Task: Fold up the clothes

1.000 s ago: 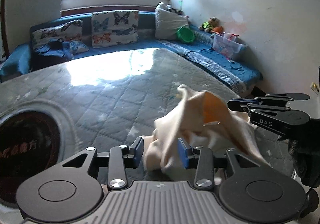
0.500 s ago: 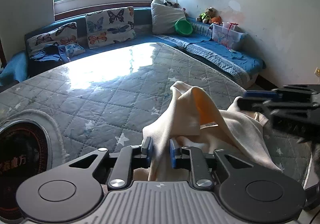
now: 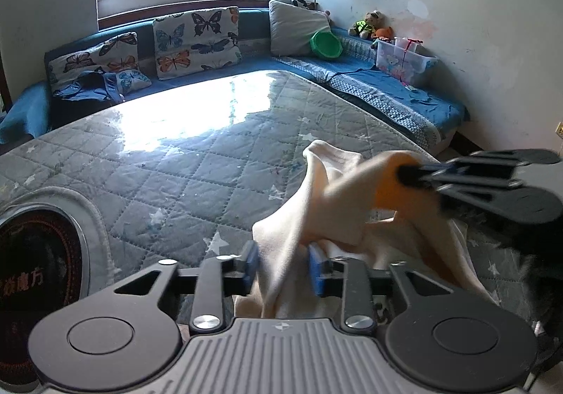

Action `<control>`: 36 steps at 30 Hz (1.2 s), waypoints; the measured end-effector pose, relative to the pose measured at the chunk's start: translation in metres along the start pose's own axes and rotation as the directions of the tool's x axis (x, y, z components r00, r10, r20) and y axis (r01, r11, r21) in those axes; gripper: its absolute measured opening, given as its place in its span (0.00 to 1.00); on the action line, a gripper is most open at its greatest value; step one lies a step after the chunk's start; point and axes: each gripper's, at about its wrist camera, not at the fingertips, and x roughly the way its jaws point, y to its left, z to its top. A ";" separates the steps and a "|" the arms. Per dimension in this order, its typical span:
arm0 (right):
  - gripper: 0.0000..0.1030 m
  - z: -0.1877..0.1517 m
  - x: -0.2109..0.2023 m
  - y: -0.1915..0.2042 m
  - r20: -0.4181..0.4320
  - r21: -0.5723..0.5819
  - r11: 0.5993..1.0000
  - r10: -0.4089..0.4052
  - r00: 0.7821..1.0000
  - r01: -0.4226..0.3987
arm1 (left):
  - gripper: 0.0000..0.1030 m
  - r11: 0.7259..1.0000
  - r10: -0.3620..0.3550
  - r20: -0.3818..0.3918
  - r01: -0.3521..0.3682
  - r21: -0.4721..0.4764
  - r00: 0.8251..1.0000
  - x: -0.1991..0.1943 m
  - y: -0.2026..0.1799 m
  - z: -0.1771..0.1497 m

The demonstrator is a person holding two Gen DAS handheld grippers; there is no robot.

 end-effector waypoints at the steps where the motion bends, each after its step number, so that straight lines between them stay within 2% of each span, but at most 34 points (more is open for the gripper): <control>1: 0.03 0.000 -0.005 -0.003 0.010 -0.001 1.000 -0.016 1.000 0.016 | 0.43 1.000 0.001 0.002 -0.001 0.001 1.000 0.001 -0.001 0.001; 6: 0.03 -0.005 -0.039 -0.034 0.065 0.019 0.989 -0.145 0.987 0.144 | 0.43 1.000 -0.001 0.007 0.001 0.018 1.000 0.005 -0.005 0.009; 11: 0.03 -0.021 -0.070 -0.063 0.064 0.068 0.968 -0.244 0.968 0.240 | 0.43 1.000 -0.002 -0.002 0.002 0.024 1.000 0.016 -0.007 0.017; 13: 0.03 -0.031 -0.072 -0.066 0.030 0.066 0.970 -0.237 0.971 0.235 | 0.20 1.000 0.004 -0.012 -0.003 0.020 1.000 0.021 -0.006 0.019; 14: 0.03 -0.036 -0.073 -0.067 0.012 0.066 0.970 -0.233 0.972 0.232 | 0.19 1.000 0.007 -0.017 -0.007 0.015 1.000 0.023 -0.005 0.018; 16: 0.03 -0.045 -0.075 -0.070 -0.022 0.064 0.972 -0.226 0.974 0.227 | 0.10 1.000 0.018 -0.016 -0.018 0.002 1.000 0.024 -0.001 0.017; 18: 0.08 -0.055 -0.072 -0.065 -0.069 0.038 0.979 -0.198 0.978 0.201 | 0.06 1.000 0.024 -0.003 -0.024 -0.014 1.000 0.020 0.003 0.015; 22: 0.16 -0.057 -0.073 -0.057 -0.094 0.018 0.987 -0.159 0.983 0.161 | 0.03 0.998 0.042 0.032 -0.040 -0.043 0.999 0.005 0.012 0.012; 24: 0.29 -0.056 -0.077 -0.052 -0.091 0.006 0.989 -0.145 0.985 0.147 | 0.03 0.996 0.046 0.046 -0.042 -0.073 0.998 -0.004 0.019 0.011; 27: 0.31 -0.051 -0.085 -0.046 -0.074 -0.018 0.991 -0.133 0.988 0.132 | 0.03 0.993 0.054 0.067 -0.047 -0.112 0.996 -0.017 0.029 0.009; 32: 0.32 -0.045 -0.096 -0.033 -0.060 -0.047 0.999 0.009 0.998 -0.012 | 0.03 0.986 0.082 0.105 -0.065 -0.155 0.991 -0.044 0.045 0.002; 36: 0.32 -0.045 -0.093 -0.010 -0.091 -0.106 0.983 0.144 0.985 -0.153 | 0.03 0.980 0.111 0.131 -0.087 -0.176 0.985 -0.065 0.056 -0.007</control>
